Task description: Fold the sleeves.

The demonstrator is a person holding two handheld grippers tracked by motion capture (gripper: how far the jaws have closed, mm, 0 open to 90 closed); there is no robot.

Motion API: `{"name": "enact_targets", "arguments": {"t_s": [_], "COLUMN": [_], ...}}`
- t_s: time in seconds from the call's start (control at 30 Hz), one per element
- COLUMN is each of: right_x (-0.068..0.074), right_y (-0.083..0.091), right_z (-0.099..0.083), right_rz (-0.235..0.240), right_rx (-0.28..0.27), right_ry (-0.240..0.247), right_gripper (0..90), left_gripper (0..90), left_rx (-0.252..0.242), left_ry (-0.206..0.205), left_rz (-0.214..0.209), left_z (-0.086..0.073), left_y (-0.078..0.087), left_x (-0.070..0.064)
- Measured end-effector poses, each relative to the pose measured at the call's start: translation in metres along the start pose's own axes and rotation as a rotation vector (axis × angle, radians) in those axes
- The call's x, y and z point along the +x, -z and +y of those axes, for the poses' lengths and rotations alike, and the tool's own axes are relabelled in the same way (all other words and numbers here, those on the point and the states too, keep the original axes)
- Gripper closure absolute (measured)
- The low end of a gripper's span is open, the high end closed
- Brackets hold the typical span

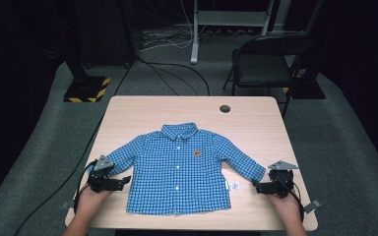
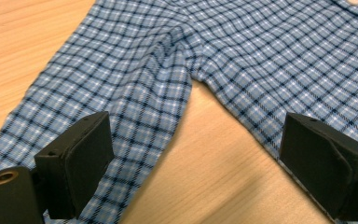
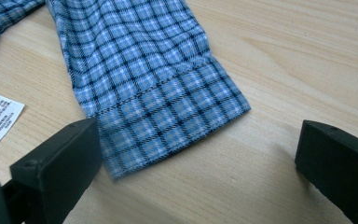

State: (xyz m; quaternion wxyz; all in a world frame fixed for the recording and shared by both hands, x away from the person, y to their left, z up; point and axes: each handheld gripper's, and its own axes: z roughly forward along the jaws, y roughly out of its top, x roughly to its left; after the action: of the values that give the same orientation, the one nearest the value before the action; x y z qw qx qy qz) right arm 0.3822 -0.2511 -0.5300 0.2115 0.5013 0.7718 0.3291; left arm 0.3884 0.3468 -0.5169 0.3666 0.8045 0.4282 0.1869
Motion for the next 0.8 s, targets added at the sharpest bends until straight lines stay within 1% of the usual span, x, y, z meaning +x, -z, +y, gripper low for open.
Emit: {"name": "enact_targets", "arguments": {"t_s": [0.13, 0.17, 0.37, 0.57, 0.8], "right_x": [0.0, 0.0, 0.0, 0.0, 0.0], "right_y": [0.0, 0.0, 0.0, 0.0, 0.0], "right_z": [0.0, 0.0, 0.0, 0.0, 0.0], "right_rz": [0.0, 0.0, 0.0, 0.0, 0.0], "right_rx": [0.0, 0.0, 0.0, 0.0, 0.0], "right_ry": [0.0, 0.0, 0.0, 0.0, 0.0], "right_gripper": [0.0, 0.0, 0.0, 0.0, 0.0], "left_gripper": [9.8, 10.0, 10.8, 11.4, 12.6], "left_rx": [0.001, 0.007, 0.002, 0.002, 0.006], "left_ry": [0.008, 0.003, 0.02, 0.037, 0.058], "left_rz": [0.008, 0.011, 0.021, 0.04, 0.072], "left_z": [-0.001, -0.001, -0.002, -0.004, -0.006], "left_y": [0.002, 0.002, 0.005, 0.008, 0.011], "left_x": [0.002, 0.003, 0.007, 0.013, 0.02]}}
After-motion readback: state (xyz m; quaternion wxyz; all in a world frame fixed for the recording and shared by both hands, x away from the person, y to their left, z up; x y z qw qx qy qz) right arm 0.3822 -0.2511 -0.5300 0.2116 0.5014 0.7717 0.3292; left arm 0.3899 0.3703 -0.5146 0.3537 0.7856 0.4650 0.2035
